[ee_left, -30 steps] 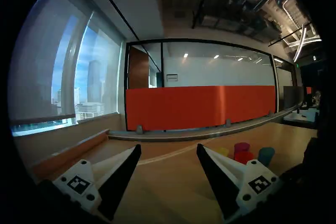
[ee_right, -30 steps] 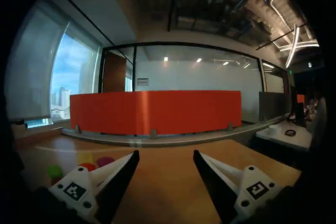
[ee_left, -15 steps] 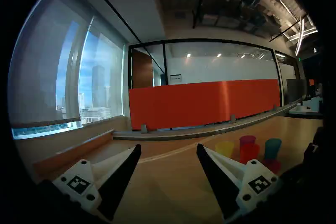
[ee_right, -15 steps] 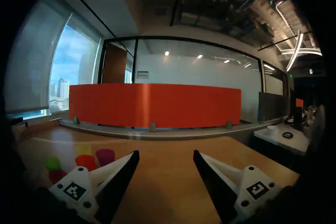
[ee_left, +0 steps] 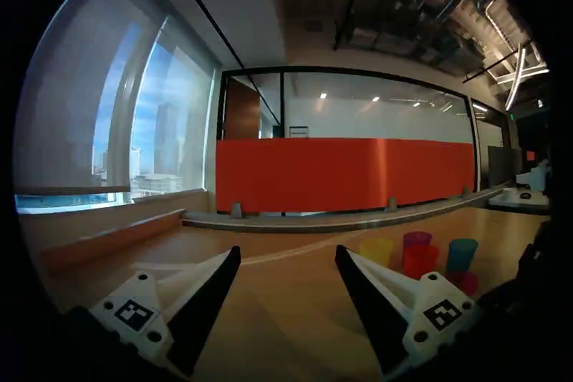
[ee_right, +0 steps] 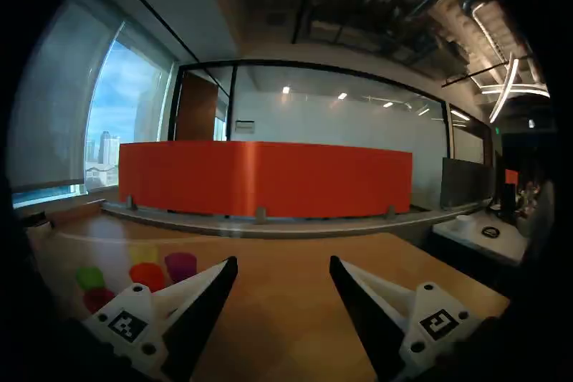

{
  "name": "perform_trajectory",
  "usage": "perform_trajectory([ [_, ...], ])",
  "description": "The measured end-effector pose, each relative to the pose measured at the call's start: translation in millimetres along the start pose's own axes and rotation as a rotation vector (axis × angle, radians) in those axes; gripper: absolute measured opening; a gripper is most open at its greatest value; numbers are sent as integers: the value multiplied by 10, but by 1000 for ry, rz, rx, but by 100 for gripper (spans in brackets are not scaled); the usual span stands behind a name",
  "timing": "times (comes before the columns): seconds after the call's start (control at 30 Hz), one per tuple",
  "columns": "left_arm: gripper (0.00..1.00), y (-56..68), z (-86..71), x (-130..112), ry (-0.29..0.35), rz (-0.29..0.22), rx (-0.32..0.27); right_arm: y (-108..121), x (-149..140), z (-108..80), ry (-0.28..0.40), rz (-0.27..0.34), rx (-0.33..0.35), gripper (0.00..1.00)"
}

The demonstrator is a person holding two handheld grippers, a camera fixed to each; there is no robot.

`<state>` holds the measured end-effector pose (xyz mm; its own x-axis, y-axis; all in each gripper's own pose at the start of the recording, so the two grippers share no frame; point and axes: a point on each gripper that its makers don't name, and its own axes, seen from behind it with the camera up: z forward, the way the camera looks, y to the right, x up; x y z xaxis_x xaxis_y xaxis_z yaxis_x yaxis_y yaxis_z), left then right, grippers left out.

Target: Pour water

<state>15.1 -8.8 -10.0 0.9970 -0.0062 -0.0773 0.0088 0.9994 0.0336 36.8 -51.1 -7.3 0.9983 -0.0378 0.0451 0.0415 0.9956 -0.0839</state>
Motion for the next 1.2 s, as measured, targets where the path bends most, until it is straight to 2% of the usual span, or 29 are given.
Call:
perform_trajectory([
  [0.37, 98, 84, 68, -177, -18, -5, -17, 31, -38, -6, -6, 2, 1, 100],
  [1.2, 98, 117, 118, -303, -65, -1, -31, 101, 2, -19, 10, 7, -4, 100],
])
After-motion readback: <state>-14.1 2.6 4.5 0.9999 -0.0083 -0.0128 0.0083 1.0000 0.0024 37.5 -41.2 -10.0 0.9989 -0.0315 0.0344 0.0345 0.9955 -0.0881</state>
